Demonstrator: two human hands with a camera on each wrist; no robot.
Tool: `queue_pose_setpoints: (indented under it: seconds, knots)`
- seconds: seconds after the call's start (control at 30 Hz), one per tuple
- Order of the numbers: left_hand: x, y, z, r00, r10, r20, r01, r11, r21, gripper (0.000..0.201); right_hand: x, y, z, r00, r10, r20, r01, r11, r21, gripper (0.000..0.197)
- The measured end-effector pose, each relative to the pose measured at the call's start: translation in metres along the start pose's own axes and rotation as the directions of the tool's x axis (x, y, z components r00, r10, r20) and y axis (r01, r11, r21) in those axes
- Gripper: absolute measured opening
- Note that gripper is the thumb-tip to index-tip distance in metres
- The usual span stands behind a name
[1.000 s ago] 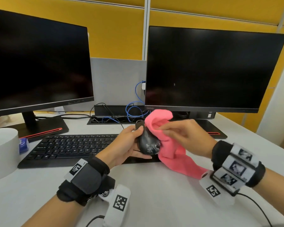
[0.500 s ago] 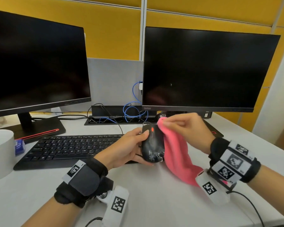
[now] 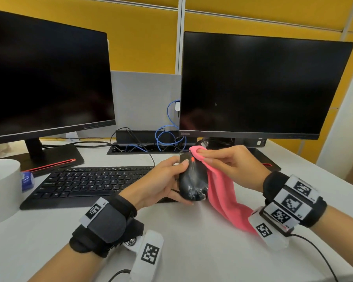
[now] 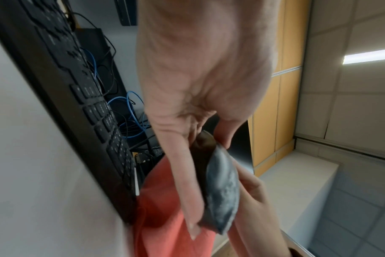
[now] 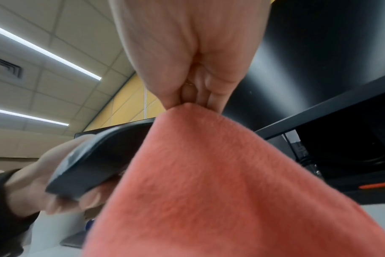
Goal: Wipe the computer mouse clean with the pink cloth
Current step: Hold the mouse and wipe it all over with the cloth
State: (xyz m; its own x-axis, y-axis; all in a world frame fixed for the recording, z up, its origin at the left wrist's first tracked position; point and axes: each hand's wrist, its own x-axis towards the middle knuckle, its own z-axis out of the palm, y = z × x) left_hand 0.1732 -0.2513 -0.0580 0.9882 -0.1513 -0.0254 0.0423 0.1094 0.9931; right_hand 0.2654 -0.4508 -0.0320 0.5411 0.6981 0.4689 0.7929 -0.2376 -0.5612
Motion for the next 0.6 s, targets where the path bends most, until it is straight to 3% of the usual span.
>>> queue_pose_setpoints:
  seconds: [0.1, 0.37, 0.5, 0.6]
  knots:
    - [-0.001, -0.001, 0.002, 1.0, -0.013, 0.028, 0.012, 1.0, 0.018, 0.031, 0.004, 0.001, 0.007, 0.998, -0.022, -0.057, 0.016, 0.995, -0.102, 0.028]
    - [-0.002, 0.002, 0.003, 0.999, -0.02, 0.028, 0.019, 1.0, 0.01, 0.032, 0.001, -0.002, 0.0, 0.989, -0.1, -0.108, 0.082, 0.984, -0.161, 0.027]
    - [-0.002, 0.003, -0.001, 1.0, -0.008, -0.026, 0.009, 1.0, 0.005, 0.035, -0.007, -0.003, 0.006, 0.967, -0.249, -0.061, 0.221, 0.93, -0.293, 0.025]
    - [-0.003, 0.004, 0.001, 1.0, -0.015, 0.004, 0.015, 1.0, 0.011, 0.035, -0.005, -0.001, -0.001, 0.973, -0.216, -0.079, 0.181, 0.931, -0.317, 0.024]
